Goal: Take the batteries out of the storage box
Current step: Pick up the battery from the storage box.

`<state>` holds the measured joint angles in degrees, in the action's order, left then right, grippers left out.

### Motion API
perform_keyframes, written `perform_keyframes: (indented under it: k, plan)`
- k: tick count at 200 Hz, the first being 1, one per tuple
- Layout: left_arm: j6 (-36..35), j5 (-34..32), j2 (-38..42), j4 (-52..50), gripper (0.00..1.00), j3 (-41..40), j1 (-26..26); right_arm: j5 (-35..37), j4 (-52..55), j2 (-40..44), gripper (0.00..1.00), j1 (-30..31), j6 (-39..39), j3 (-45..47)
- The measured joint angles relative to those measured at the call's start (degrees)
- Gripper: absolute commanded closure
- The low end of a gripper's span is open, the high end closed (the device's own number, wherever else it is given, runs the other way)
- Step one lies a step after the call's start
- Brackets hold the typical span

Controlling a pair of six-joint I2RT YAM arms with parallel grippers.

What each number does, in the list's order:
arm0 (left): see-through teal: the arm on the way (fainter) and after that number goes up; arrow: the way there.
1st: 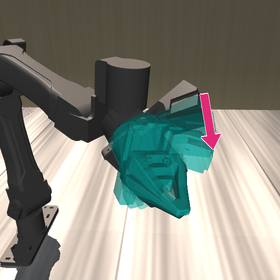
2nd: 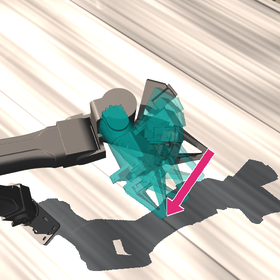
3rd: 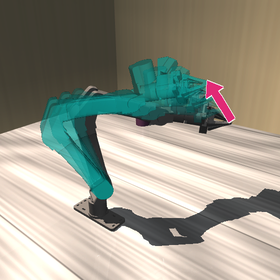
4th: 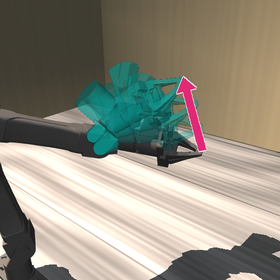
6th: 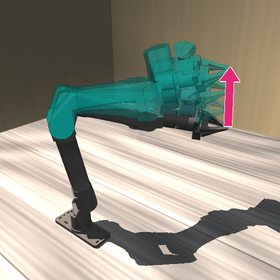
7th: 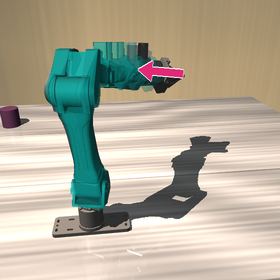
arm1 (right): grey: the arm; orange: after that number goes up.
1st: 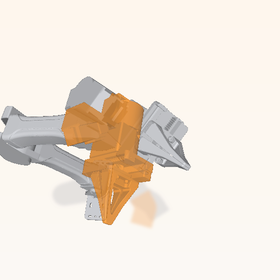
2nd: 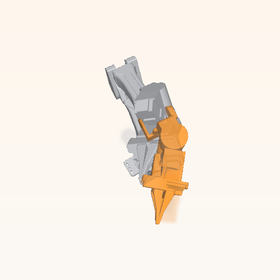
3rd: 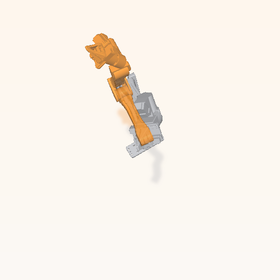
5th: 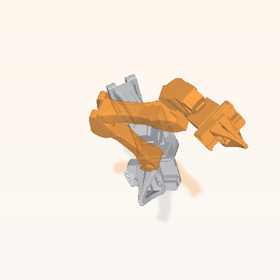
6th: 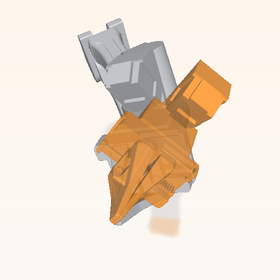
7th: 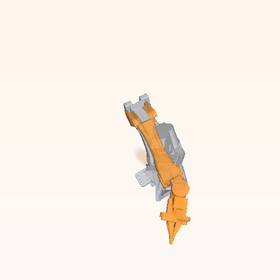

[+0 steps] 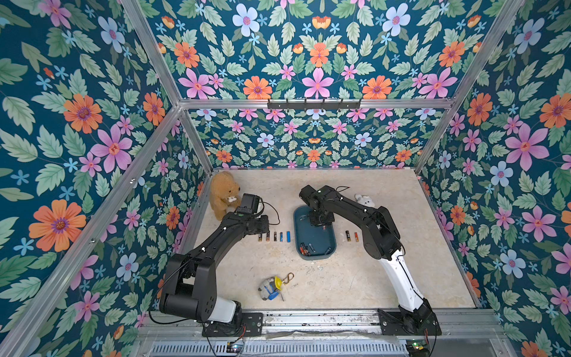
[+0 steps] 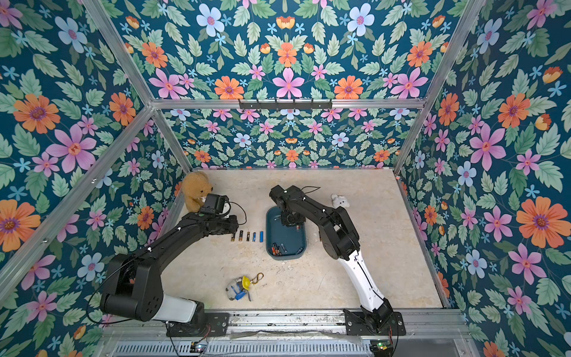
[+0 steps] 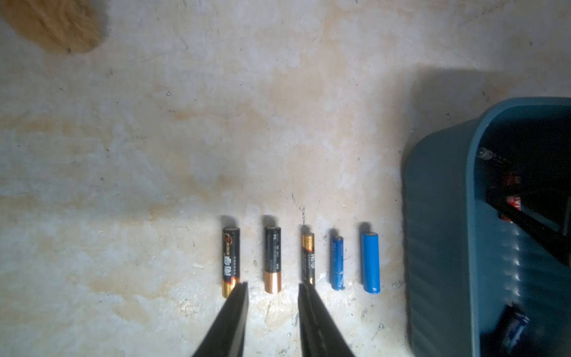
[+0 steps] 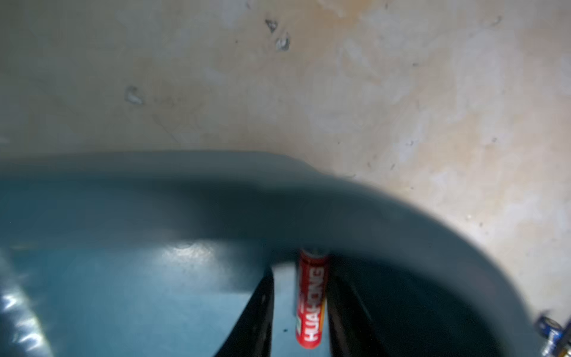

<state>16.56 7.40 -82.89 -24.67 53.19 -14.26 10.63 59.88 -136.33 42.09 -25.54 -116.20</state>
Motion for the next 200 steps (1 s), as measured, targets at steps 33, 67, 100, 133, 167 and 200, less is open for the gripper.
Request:
perform_keyframes:
  k: [33, 67, 100, 133, 167, 200]
  plan:
    - [0.0, 0.0, 0.3, 0.0, 0.66, 0.1, 0.0, -3.0, -1.4, 0.8, 0.68, -0.2, 0.2, 1.5]
    - [0.0, 0.0, 0.3, -0.1, 0.66, 0.4, 0.0, -4.9, -2.7, 1.4, 0.69, -0.6, 0.9, 2.5]
    - [0.0, 0.0, 0.3, -0.1, 0.66, 0.8, 0.0, -6.1, -3.1, 1.5, 0.73, -1.0, 1.6, 2.8]
    - [0.0, 0.0, 0.2, -0.2, 0.66, 1.5, -0.1, -6.1, -3.4, 1.6, 0.77, -0.9, 2.2, 2.8]
    - [0.0, -0.1, -0.2, -0.3, 0.66, 2.0, -0.3, -6.6, -3.6, 1.9, 0.81, -0.9, 2.6, 2.8]
    - [0.0, -0.1, -0.6, -0.8, 0.66, 2.3, -0.6, -6.6, -4.1, 3.6, 0.82, -0.9, 2.7, 3.0]
